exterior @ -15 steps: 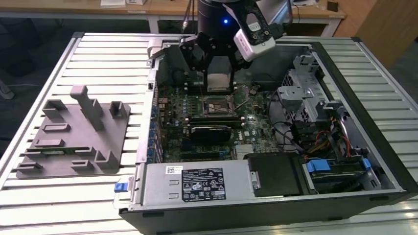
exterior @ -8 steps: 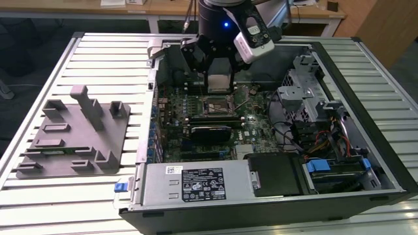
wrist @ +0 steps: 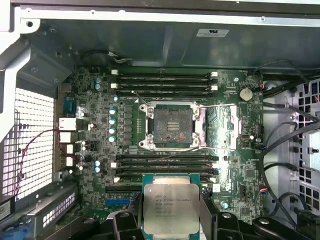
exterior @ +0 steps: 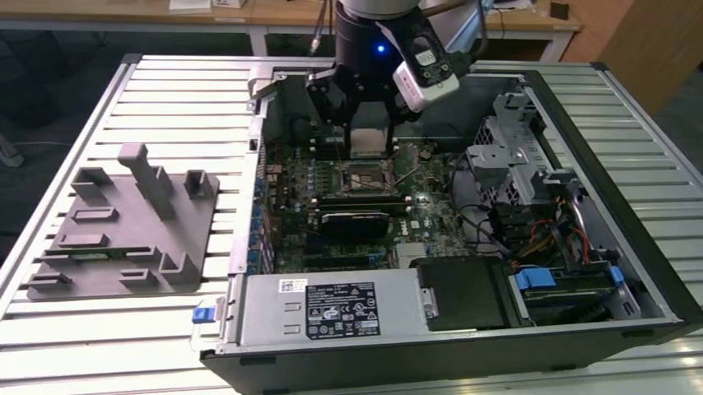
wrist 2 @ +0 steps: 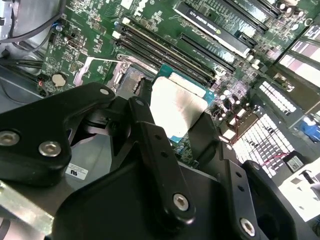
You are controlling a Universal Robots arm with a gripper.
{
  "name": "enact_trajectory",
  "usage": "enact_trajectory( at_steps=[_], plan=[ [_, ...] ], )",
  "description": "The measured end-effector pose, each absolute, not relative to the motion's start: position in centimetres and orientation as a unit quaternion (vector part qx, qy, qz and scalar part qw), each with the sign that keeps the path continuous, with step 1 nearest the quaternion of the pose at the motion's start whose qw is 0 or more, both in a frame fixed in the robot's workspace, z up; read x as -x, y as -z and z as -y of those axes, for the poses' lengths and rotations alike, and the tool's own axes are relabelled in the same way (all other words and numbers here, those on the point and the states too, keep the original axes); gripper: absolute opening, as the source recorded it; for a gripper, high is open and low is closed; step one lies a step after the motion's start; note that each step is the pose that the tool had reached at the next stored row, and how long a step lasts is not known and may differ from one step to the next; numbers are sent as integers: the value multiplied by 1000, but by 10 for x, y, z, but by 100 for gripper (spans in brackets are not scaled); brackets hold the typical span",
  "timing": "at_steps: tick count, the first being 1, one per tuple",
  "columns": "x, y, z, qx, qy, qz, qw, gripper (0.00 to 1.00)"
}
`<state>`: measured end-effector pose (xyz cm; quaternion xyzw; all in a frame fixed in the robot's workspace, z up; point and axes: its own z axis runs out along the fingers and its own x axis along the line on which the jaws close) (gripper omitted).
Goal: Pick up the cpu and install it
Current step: 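Pick up the cpu and move it towards the insertion slot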
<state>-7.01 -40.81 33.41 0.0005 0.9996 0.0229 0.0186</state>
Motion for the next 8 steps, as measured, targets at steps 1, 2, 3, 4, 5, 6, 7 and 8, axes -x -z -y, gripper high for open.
enact_trajectory(
  at_steps=[1,2,3,4,5,6,7,8],
  plan=[
    [70,-333,407,-1,-23,-1000,19,54],
    [70,-332,407,0,-23,-1000,18,54],
    [69,-330,406,-1,-23,-1000,18,54],
    [69,-329,406,-1,-23,-1000,18,54],
    [69,-328,405,-1,-23,-1000,18,54],
    [69,-327,404,-1,-23,-1000,18,54],
    [69,-326,403,-1,-23,-1000,18,54],
    [68,-325,403,0,-23,-1000,18,54]
  ],
)
